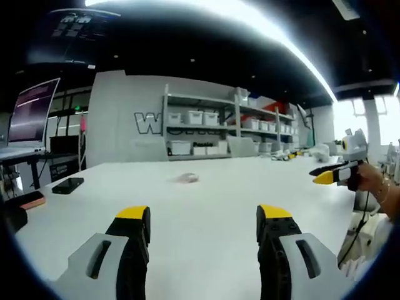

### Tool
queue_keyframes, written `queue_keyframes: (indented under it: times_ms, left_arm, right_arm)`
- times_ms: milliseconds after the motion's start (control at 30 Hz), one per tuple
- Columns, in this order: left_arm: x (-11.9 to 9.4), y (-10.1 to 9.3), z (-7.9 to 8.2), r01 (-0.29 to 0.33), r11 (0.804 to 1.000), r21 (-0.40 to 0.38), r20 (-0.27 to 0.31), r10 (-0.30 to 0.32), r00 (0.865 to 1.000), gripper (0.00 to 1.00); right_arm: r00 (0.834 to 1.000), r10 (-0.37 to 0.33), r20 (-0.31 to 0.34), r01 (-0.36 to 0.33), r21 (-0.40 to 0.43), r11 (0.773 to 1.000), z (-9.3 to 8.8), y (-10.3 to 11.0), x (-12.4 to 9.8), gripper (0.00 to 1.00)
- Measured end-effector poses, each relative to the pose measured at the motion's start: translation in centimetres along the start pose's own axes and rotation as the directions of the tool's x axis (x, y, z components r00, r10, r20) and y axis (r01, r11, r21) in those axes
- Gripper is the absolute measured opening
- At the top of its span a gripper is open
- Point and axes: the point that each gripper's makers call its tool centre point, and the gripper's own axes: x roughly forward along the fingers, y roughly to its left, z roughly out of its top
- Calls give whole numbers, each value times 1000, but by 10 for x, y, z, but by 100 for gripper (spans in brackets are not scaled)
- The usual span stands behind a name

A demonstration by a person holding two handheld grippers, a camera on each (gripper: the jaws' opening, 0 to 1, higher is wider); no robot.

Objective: Open the resealable bag by pulling the two sides of the seal apart until the entire bag opening is separated and visibly accessible.

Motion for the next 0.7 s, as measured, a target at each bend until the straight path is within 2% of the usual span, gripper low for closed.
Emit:
queue_keyframes:
  times_ms: [533, 700]
  left_arm:
    - [3, -10, -13, 26, 1000, 1, -82, -26, 996, 89]
    - [4, -12, -19, 32, 999, 0, -106, -32, 994, 91]
  right_arm:
    - [1000, 6, -14, -6, 5, 1000, -4, -1, 0, 88]
    - [1000, 12, -23, -12, 4, 1000, -6, 1, 1, 89]
